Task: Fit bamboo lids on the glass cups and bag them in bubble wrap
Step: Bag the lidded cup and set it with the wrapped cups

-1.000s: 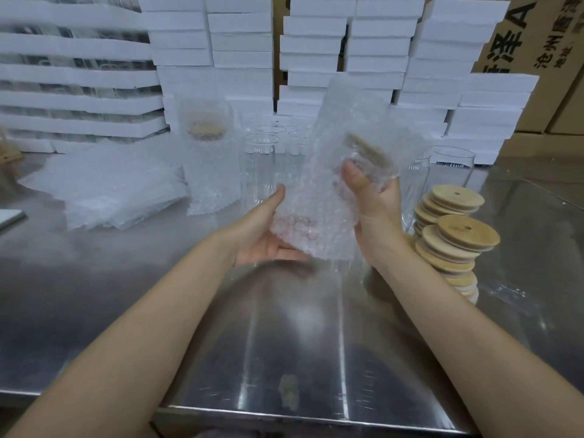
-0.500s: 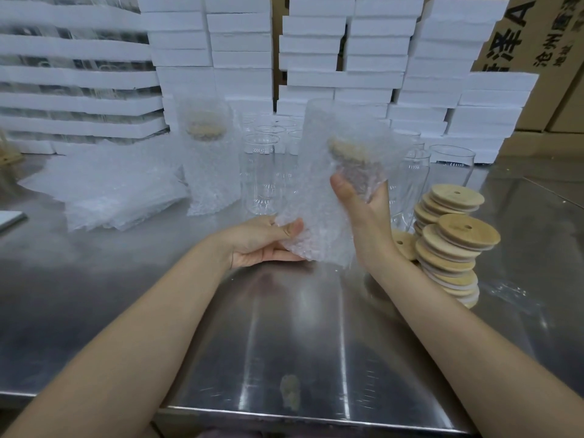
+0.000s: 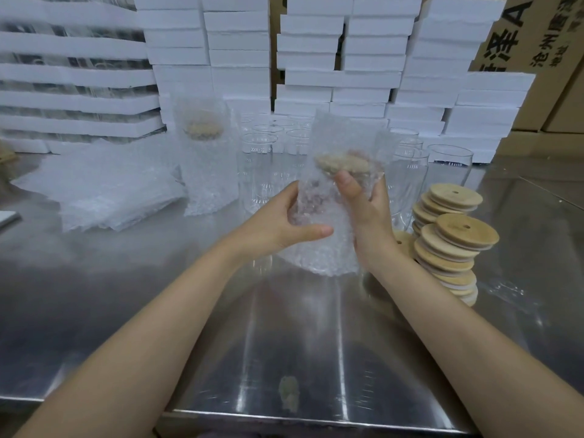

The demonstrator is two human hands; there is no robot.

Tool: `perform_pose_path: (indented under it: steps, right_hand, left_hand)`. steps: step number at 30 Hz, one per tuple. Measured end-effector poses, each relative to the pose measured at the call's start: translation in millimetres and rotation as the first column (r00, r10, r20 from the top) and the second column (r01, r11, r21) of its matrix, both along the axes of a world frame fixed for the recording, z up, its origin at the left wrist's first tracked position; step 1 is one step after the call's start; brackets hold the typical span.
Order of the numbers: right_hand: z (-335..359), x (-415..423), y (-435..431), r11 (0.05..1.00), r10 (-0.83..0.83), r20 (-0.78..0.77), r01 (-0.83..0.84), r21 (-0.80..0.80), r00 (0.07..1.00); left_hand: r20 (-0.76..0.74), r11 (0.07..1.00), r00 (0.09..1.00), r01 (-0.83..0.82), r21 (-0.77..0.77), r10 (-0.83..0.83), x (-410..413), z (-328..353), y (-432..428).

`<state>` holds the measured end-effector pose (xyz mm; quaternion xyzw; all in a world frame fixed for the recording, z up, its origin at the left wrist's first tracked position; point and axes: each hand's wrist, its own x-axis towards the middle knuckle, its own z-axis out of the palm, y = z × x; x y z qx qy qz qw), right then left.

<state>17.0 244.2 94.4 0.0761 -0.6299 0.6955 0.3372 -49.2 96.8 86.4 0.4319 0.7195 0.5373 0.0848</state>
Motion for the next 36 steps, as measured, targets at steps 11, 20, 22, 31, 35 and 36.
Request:
perform_pose_path:
  steps: [11,20,22,31,35,36]
  right_hand:
    - [-8,-3,9,0.994,0.104,0.207,-0.111,0.023,0.973]
    - [-13,-9,11,0.990,0.127,0.190,-0.135,0.028,0.973]
    - [-13,-10,13,0.993,0.115,0.215,-0.121,0.013,0.970]
    - [-2,-4,3,0.967,0.255,0.170,-0.249,-0.055,0.952]
    - [9,-8,9,0.901,0.245,0.175,-0.157,-0.404,0.954]
    - [7,-10,11,0.943,0.171,0.313,-0.064,-0.326,0.934]
  left_hand:
    - [0.156,0.984,0.987,-0.065,0.163,0.040,-19,-4,-10]
    - [-0.128,0.967,0.992,-0.031,-0.253,-0.001,-34,0,-33]
    - [-0.182,0.910,0.983,-0.054,-0.412,-0.024,-41,-5,-40]
    - [-0.015,0.999,0.999,-0.041,-0.009,0.041,-11,-2,-4]
    - [0.071,0.983,0.990,-0.128,0.130,0.120,-14,3,-6]
    - [0.094,0.972,0.987,-0.144,0.185,0.128,-14,4,-7]
